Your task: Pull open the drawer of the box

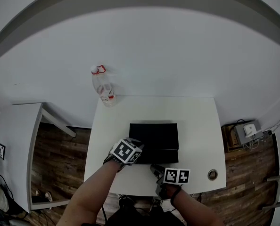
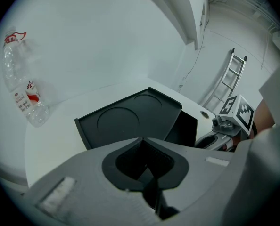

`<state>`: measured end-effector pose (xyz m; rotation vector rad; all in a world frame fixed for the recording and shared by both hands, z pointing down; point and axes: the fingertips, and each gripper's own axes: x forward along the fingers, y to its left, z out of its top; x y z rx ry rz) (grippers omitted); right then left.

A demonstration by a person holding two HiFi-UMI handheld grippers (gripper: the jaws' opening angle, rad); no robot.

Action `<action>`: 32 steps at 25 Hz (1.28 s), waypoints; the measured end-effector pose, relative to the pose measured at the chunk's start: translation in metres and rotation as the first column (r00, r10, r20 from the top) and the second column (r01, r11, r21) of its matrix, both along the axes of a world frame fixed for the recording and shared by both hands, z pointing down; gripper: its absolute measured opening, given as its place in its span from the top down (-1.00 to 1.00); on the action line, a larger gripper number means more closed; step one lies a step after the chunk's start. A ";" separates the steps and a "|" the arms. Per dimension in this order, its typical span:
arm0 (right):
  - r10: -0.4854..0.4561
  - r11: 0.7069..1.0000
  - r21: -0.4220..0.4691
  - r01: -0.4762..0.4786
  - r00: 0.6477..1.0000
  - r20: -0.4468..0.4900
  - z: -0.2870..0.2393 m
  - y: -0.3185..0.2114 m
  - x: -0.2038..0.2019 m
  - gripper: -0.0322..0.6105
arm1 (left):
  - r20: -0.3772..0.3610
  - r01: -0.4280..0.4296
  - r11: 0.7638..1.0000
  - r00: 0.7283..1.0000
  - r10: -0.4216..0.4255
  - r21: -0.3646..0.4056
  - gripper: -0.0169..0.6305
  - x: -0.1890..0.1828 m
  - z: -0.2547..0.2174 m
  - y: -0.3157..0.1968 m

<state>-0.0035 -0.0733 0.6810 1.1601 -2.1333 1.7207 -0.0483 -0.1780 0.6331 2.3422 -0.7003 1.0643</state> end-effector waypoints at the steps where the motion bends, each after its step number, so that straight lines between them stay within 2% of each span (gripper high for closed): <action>1: 0.001 1.000 -0.001 -0.001 1.000 0.001 0.000 0.003 0.000 0.68 | 0.001 0.000 1.000 1.000 0.000 0.001 0.92 0.000 0.000 0.000; 18: -0.007 1.000 -0.030 0.007 1.000 0.014 0.006 0.043 -0.002 0.68 | -0.002 0.001 1.000 1.000 -0.001 0.003 0.92 0.001 0.004 0.001; 32: 0.016 0.999 -0.042 -0.014 0.999 0.044 0.008 0.053 -0.002 0.68 | -0.004 0.001 1.000 1.000 -0.001 0.000 0.92 0.001 0.005 0.000</action>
